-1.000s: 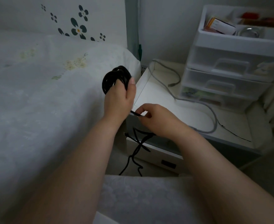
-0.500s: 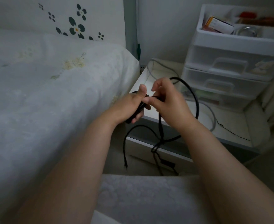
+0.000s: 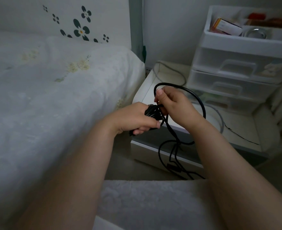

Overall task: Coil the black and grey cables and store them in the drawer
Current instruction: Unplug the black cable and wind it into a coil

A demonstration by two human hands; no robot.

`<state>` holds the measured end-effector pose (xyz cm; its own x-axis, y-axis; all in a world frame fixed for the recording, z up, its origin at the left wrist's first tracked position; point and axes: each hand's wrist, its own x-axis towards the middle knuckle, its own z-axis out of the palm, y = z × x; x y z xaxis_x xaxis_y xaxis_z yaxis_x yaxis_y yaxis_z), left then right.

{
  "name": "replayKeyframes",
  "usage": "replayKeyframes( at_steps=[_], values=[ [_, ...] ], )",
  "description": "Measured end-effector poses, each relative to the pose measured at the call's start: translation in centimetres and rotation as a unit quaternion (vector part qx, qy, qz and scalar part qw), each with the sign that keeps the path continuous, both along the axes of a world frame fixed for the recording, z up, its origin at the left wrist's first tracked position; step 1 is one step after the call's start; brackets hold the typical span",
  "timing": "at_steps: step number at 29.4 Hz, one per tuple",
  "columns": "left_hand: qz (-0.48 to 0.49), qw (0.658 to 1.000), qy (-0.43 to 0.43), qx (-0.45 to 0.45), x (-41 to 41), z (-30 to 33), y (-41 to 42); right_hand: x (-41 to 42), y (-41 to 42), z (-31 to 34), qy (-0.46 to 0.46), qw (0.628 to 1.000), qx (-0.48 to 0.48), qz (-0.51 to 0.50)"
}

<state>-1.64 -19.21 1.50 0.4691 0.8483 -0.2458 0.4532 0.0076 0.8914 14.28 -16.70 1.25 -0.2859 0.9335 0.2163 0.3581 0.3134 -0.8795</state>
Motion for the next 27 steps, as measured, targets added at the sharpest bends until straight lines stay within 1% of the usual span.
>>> replayKeyframes(
  at_steps=[3,8,14,17,19,21,23,25,27],
  values=[
    [0.009,0.999,-0.037,-0.013,-0.2,0.2,-0.1,0.1,-0.2,0.1,-0.009,1.000,0.014,0.006],
    [0.020,0.996,-0.089,-0.011,-0.4,0.5,-0.2,0.1,-0.4,-0.1,-0.087,0.993,0.080,-0.024],
    [0.052,0.987,-0.149,-0.025,0.1,0.2,0.0,0.0,-0.9,0.5,-0.111,0.985,0.129,-0.032],
    [0.070,0.973,-0.217,-0.037,0.1,0.4,0.1,0.3,-0.9,0.6,-0.139,0.979,0.144,-0.039],
    [0.066,0.952,-0.292,-0.057,-0.4,0.6,0.1,0.8,-0.6,0.6,-0.109,0.987,0.110,-0.038],
    [0.050,0.926,-0.367,-0.079,-0.7,0.8,0.1,1.1,-0.4,0.5,-0.045,0.996,0.065,-0.031],
    [0.030,0.901,-0.422,-0.097,-0.6,0.8,0.1,0.9,-0.5,0.4,0.011,1.000,0.013,0.001],
    [0.016,0.888,-0.448,-0.103,0.0,0.7,-0.1,0.3,-0.7,0.2,0.049,0.998,-0.040,0.023],
    [0.013,0.890,-0.446,-0.091,0.6,0.6,-0.3,-0.1,-0.8,0.1,0.078,0.994,-0.075,-0.007]
  ],
)
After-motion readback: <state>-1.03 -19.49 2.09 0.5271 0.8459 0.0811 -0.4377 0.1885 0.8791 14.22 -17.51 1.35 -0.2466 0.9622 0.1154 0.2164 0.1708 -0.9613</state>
